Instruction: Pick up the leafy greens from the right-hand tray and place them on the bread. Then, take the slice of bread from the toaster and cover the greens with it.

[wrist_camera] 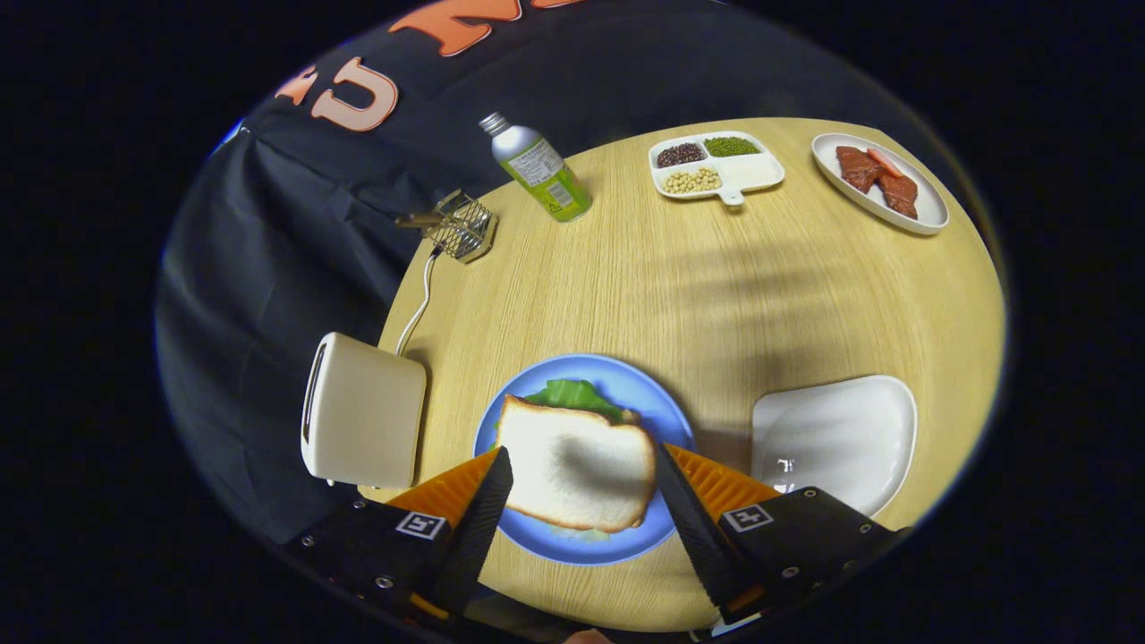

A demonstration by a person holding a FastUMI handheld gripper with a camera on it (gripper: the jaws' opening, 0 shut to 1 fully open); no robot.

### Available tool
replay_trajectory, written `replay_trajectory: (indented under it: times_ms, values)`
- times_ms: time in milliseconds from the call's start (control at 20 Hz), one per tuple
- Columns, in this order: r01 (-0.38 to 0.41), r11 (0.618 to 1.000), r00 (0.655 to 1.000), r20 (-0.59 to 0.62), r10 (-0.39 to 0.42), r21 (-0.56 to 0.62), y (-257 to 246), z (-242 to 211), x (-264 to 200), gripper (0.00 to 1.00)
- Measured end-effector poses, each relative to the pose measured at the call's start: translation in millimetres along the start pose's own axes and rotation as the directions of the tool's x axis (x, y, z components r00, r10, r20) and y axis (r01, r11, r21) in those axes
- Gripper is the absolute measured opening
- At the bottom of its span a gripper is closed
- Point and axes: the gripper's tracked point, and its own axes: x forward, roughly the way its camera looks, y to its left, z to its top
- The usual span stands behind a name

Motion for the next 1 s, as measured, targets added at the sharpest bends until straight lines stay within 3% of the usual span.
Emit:
replay_trajectory:
  times_ms: [200, 400, 550, 800, 1000]
  values:
    - [0.042, 0.995, 0.990, 0.140, -0.029, -0.087, 1.6, 38.4, -43.4, 0.97]
    - [0.095, 0.978, 0.937, 0.349, -0.025, -0.184, 23.0, 96.2, -107.5, 0.97]
    - [0.148, 0.964, 0.854, 0.519, -0.011, -0.223, 39.7, 139.8, -165.8, 0.98]
    - [0.183, 0.951, 0.740, 0.672, 0.034, -0.250, 60.9, 173.6, -244.7, 0.98]
    - [0.260, 0.932, 0.611, 0.790, 0.043, -0.252, 69.9, 199.2, -298.6, 0.98]
